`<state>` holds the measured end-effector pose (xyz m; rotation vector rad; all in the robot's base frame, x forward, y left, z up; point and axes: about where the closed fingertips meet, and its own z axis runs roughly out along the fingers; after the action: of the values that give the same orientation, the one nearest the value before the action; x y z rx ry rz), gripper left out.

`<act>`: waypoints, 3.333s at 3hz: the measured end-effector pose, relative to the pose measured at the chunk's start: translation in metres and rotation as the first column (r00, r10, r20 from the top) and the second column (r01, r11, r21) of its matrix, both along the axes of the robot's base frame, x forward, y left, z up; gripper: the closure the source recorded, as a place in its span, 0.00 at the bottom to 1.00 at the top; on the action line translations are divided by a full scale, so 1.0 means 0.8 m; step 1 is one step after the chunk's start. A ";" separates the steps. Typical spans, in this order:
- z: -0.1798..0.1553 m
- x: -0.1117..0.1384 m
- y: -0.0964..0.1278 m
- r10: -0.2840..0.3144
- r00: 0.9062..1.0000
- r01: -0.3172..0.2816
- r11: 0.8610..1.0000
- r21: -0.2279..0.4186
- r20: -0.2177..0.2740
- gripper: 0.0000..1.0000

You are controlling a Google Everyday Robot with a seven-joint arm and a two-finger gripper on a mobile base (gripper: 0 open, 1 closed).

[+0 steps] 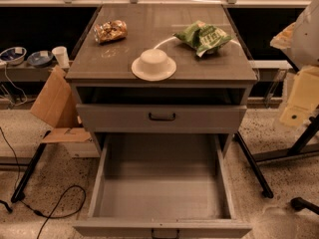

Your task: Place orange can into middle drawer

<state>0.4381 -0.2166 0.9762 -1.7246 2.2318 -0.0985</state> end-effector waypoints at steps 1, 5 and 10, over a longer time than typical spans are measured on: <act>0.000 0.000 0.000 0.000 1.000 0.000 1.000 0.000 0.000 0.00; 0.015 0.079 0.237 0.166 0.979 -0.190 0.956 0.225 0.122 0.00; -0.016 0.202 0.339 -0.189 0.980 0.143 0.879 0.456 0.056 0.00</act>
Offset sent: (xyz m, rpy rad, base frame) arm 0.0209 0.0340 0.0062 0.1511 -0.0592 0.0368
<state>0.5997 0.0549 0.9635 -1.2526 2.1133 0.2715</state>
